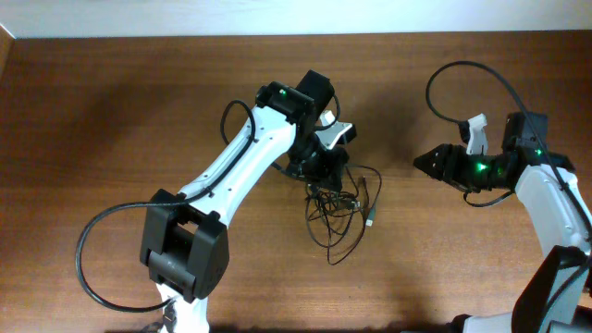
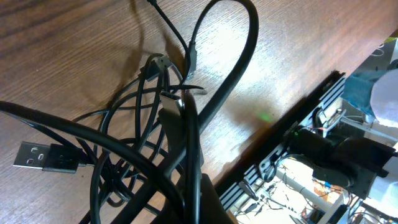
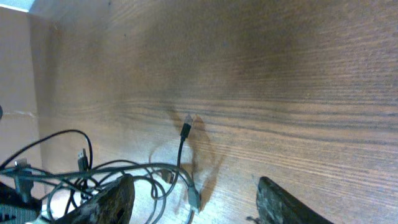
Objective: Untangle cables
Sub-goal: 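Release the bundle with the left gripper and lift it away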
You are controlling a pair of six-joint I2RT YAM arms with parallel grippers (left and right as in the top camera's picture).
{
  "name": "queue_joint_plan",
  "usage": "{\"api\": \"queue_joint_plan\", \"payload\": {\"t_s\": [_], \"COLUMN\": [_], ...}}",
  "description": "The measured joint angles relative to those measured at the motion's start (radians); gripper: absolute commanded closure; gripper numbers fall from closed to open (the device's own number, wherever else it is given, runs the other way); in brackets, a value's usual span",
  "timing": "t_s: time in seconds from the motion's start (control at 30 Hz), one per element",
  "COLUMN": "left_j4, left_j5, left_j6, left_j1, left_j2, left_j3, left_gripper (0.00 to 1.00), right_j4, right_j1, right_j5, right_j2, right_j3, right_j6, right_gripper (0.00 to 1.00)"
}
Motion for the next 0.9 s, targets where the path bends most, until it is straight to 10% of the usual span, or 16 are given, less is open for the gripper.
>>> {"api": "queue_joint_plan", "payload": {"t_s": [0.17,0.27,0.4,0.9], "left_j4": [0.001,0.004,0.004,0.073], "left_j5": [-0.016,-0.042,-0.063,-0.441], "left_j6": [0.082,0.112,0.119,-0.116], "left_j1": [0.0,-0.006,-0.039,-0.047], "left_j2": [0.0,0.0,0.0,0.0], "left_j3": [0.0,0.0,0.0,0.0], "left_gripper": [0.9,0.31,0.06,0.33], "right_j4": [-0.056,-0.064,-0.075,-0.09], "right_j1": [0.0,0.0,0.0,0.0], "right_j5": [0.003,0.014,0.037,0.045], "right_j2": [0.0,0.0,0.0,0.0], "right_j3": [0.0,0.0,0.0,0.0], "right_j6": [0.001,0.001,0.001,0.0], "right_gripper": [0.31,0.31,0.29,0.21]}}
